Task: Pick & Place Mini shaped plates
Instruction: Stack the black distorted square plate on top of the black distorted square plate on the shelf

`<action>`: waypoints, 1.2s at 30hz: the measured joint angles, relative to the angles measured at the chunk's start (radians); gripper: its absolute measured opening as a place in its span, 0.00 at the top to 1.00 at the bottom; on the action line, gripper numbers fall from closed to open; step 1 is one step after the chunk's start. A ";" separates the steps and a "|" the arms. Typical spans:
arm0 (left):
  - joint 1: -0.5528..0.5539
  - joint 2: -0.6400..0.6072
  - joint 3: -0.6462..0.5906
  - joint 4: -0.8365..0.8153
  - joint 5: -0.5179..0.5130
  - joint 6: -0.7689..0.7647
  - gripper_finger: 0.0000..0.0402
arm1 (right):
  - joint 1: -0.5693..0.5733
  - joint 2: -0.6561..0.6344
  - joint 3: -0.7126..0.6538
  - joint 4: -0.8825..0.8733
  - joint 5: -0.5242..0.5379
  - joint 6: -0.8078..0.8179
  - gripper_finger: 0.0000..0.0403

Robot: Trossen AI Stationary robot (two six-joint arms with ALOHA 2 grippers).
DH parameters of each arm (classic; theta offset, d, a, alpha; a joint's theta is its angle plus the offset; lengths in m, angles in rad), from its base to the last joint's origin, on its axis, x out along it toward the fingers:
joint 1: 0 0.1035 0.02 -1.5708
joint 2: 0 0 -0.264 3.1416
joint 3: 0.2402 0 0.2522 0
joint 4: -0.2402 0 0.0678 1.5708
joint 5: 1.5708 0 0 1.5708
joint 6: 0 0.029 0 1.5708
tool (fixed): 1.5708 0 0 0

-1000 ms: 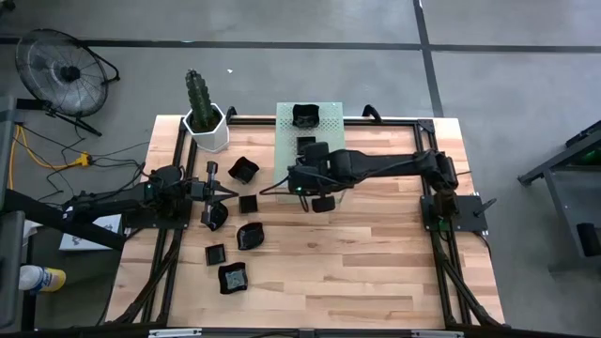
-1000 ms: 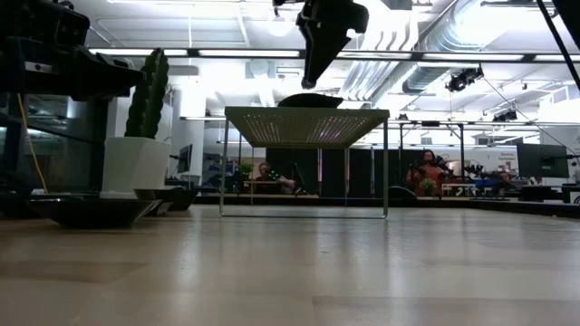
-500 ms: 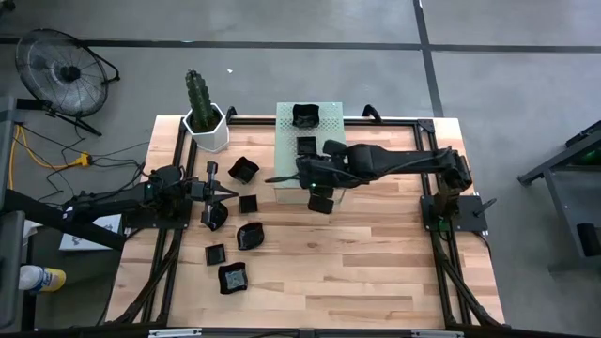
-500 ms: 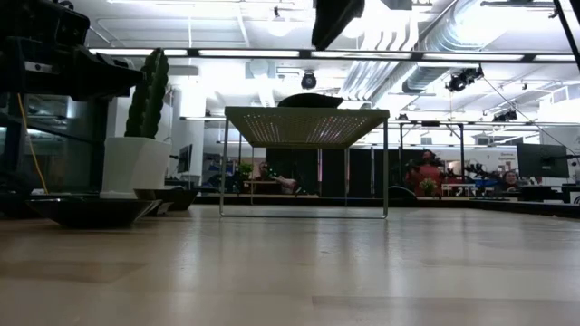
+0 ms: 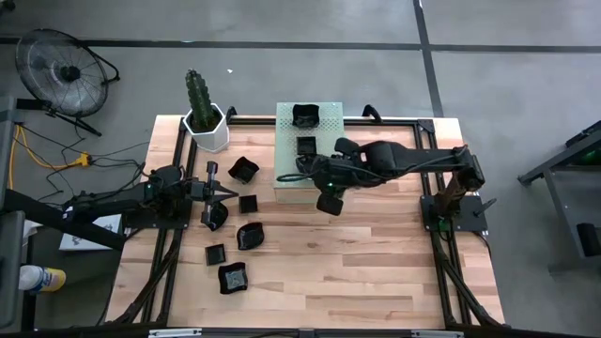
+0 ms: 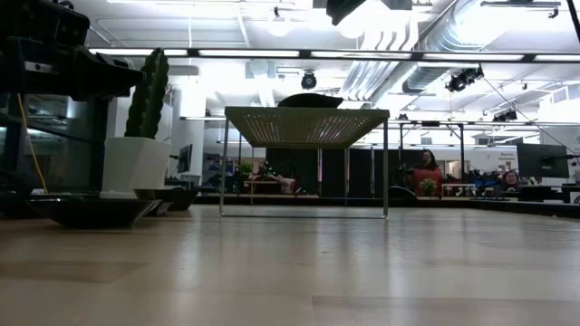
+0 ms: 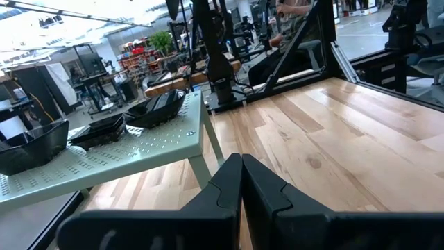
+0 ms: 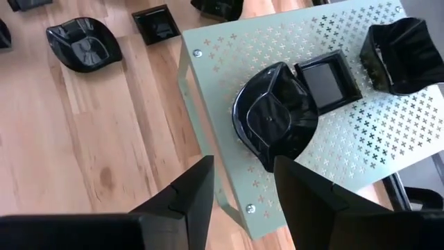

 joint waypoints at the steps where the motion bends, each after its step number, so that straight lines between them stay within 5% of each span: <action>1: 0.000 0.000 0.000 0.000 0.000 0.000 0.99 | 0.000 -0.006 -0.009 0.007 0.002 0.000 0.64; 5: 0.000 0.000 0.000 0.000 0.000 0.000 0.99 | 0.012 -0.074 -0.168 0.149 -0.007 0.009 0.65; 12: 0.000 0.000 0.000 0.000 0.000 0.000 0.99 | 0.020 -0.286 -0.635 0.628 -0.074 -0.006 0.65; 18: 0.000 0.000 0.000 0.000 0.000 0.000 0.99 | 0.020 -0.516 -0.981 0.859 -0.086 -0.003 0.65; 36: 0.000 0.000 0.000 0.000 0.000 0.000 0.99 | -0.007 -1.318 -1.609 0.980 -0.034 0.063 0.65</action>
